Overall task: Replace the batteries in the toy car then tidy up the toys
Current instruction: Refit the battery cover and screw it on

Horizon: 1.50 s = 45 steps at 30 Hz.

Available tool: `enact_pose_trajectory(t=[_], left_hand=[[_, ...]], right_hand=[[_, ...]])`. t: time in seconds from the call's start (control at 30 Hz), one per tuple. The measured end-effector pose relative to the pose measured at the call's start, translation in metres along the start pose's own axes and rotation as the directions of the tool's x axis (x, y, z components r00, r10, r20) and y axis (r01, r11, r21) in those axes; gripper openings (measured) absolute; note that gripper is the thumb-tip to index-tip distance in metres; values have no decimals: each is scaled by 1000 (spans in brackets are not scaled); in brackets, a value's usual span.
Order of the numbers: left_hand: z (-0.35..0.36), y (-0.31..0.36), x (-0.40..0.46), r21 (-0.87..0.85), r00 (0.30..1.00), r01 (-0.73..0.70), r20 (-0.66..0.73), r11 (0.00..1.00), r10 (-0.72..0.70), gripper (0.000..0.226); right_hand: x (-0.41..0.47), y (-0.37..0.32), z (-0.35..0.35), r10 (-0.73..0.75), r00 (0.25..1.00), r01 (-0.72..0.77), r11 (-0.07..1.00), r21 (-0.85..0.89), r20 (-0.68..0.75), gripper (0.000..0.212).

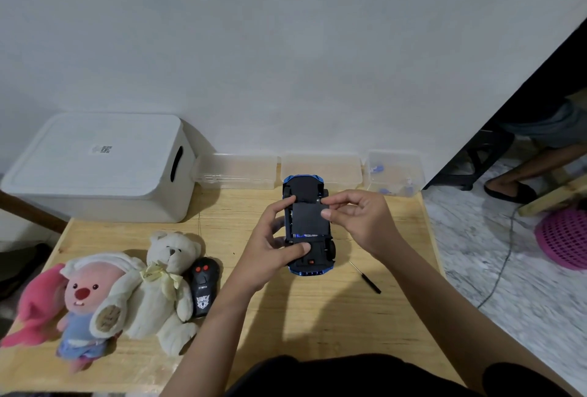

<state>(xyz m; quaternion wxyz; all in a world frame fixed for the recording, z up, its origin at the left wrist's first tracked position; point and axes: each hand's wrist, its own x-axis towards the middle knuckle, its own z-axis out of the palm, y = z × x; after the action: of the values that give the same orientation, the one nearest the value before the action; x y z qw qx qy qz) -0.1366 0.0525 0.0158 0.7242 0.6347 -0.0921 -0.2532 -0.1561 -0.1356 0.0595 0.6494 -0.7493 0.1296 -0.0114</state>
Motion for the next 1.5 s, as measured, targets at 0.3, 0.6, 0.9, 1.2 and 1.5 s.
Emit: enact_pose_trajectory(t=[0.3,0.6,0.9,1.2,1.5], left_hand=[[0,2,-2,-12,1000,-6,-3,1000,6,76],[-3,2,-1,-8,1000,-2,2,1000,2,73],[-6,2,-1,12,1000,-2,10,1000,2,76],[-9,2,0,11,1000,3,6,1000,-3,78],[-10,3,0,-11,1000,7,24,1000,-7,79]], right_hand=[[-1,-2,1,-27,999,27,1000,-5,42,18],[1,-3,5,-71,997,74,991,-114,29,25],[2,-3,8,-40,999,41,995,-88,7,20],[6,-2,12,-30,1000,30,998,-55,-8,22],[8,-3,11,-51,999,52,996,-66,16,23]])
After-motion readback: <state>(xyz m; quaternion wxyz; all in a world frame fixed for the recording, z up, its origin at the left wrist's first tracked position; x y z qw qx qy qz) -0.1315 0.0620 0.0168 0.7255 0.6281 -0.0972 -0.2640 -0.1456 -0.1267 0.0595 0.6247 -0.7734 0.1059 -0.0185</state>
